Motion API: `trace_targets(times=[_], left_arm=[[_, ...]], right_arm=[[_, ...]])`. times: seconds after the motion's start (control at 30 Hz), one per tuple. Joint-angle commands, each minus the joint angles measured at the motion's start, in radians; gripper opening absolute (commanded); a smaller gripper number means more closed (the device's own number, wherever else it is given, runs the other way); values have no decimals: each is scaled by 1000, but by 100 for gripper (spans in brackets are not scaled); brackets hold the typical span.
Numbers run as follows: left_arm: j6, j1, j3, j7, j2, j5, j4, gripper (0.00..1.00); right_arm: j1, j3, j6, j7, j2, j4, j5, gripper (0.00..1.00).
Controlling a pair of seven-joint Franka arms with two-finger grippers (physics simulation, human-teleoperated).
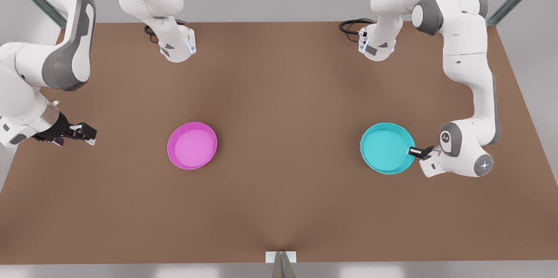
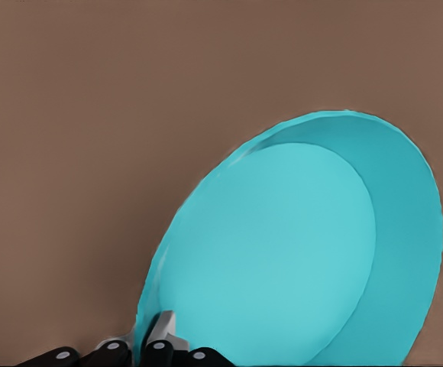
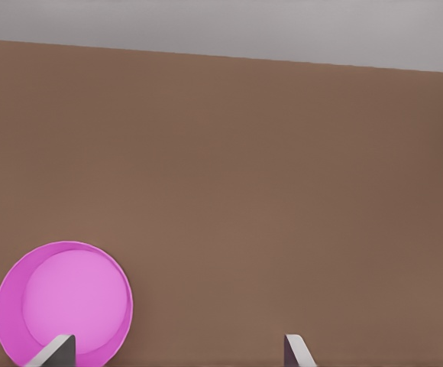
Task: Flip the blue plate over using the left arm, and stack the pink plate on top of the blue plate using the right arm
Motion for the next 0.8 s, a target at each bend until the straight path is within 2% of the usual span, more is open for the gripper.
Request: trace_targets(times=[0.0,0.27,0.57,0.77], left_arm=[[-3,-6,0,-10,-3,10,0,21],[-21,-175,-1,-251,-64,228,2,21],[-149,-381,-1,-473,-150,467,2,21],[-219,-551,-4,-709,-156,627,0,21]], right_arm=[[0,0,0,0,0,0,1,100],[-2,0,0,-2,0,2,-1,100],[-6,-2,0,-6,1,2,1,100],[-8,-3,0,-6,1,0,2,100]])
